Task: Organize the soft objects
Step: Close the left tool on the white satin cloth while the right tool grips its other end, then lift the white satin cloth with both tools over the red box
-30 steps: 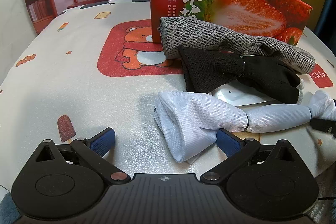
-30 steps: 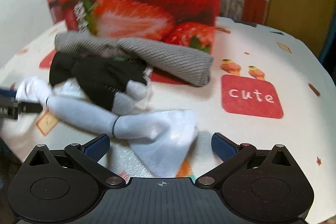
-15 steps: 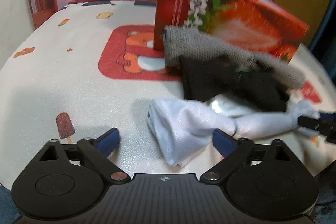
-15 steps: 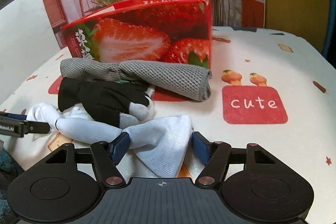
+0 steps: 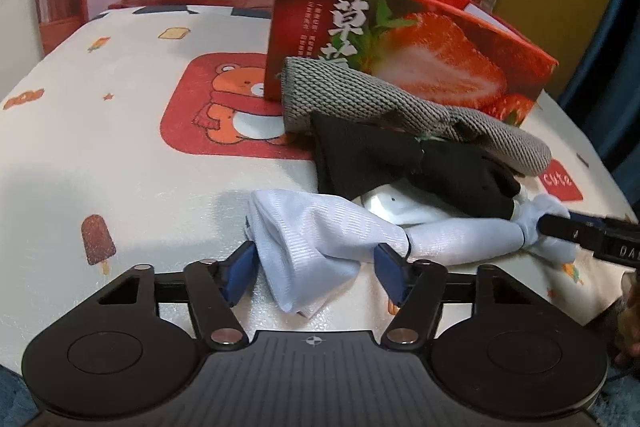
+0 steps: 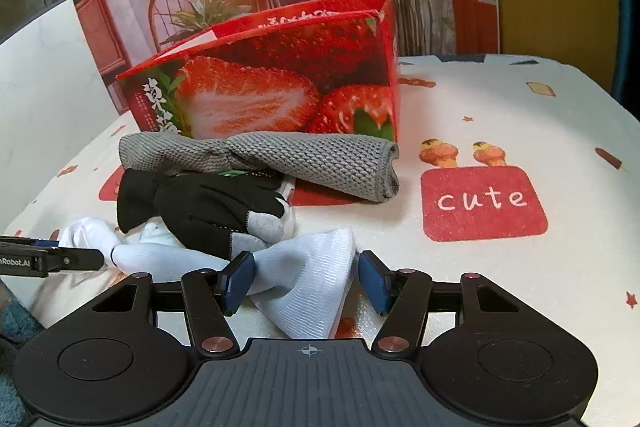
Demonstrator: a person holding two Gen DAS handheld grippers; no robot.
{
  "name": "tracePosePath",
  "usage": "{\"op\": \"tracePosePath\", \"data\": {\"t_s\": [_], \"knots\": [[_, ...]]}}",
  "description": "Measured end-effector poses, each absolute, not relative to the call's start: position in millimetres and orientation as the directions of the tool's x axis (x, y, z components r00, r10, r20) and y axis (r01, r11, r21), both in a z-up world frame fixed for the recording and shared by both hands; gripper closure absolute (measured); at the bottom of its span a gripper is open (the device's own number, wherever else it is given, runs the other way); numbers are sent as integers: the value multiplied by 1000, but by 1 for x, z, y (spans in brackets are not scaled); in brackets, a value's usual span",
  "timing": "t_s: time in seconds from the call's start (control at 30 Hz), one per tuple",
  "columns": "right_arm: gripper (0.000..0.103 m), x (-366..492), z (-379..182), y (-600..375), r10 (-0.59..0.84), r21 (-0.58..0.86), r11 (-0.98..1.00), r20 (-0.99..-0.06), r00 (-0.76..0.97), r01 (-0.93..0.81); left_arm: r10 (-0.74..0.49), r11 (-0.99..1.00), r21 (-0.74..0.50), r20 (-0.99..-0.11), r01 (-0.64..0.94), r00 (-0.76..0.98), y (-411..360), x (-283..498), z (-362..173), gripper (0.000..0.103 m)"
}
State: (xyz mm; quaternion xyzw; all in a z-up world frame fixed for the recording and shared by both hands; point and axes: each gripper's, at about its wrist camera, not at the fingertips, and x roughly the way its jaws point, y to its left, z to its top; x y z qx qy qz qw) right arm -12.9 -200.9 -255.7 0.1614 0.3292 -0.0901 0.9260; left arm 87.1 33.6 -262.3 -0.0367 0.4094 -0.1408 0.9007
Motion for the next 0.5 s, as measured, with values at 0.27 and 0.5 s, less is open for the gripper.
{"op": "tracePosePath", "data": {"t_s": [0.27, 0.5], "knots": [[53, -13, -259, -206, -48, 273, 918, -642, 765, 287, -302, 953, -202, -716, 227, 629, 37, 86, -263, 87], [66, -17, -252, -203, -51, 266, 926, -615, 787, 268, -305, 952, -192, -675, 240, 672, 39, 80, -254, 92]]}}
